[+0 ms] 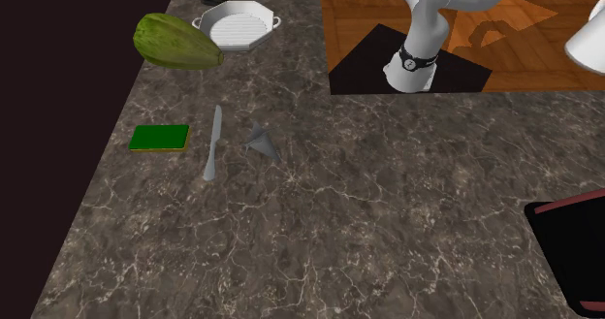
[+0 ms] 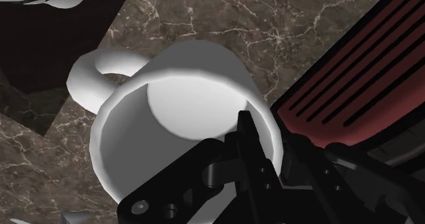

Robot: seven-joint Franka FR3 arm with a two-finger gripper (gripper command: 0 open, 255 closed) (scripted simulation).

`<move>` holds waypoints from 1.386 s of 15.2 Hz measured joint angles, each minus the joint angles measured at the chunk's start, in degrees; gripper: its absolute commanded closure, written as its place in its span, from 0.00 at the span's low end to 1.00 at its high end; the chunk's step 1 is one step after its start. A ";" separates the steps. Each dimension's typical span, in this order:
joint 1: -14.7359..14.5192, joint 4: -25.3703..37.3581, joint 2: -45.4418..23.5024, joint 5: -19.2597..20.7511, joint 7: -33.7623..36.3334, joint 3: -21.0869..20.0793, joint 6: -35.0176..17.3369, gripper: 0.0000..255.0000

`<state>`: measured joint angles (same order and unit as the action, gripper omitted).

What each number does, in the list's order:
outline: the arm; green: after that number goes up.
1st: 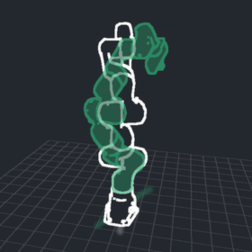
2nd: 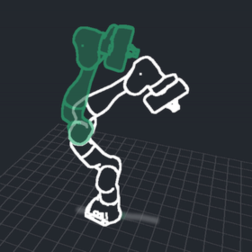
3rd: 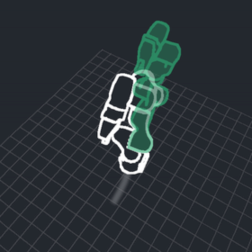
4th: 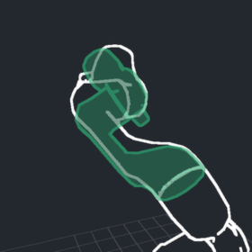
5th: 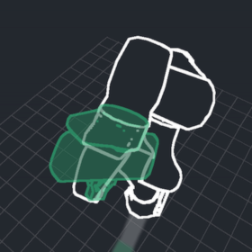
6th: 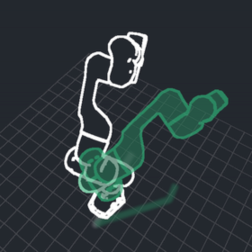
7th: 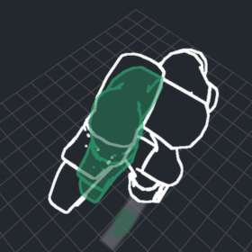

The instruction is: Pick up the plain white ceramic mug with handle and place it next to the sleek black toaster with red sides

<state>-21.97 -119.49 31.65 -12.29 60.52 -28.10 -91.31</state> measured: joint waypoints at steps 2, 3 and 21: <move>-0.14 -1.67 0.31 -0.23 -0.07 -0.19 -1.37 1.00; -0.17 -2.39 0.34 -0.31 -0.09 -0.31 -2.07 1.00; -1.17 -16.28 0.64 -2.38 -0.30 -3.08 -15.76 1.00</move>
<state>-23.14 -135.76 32.29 -14.67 60.22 -31.18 -107.07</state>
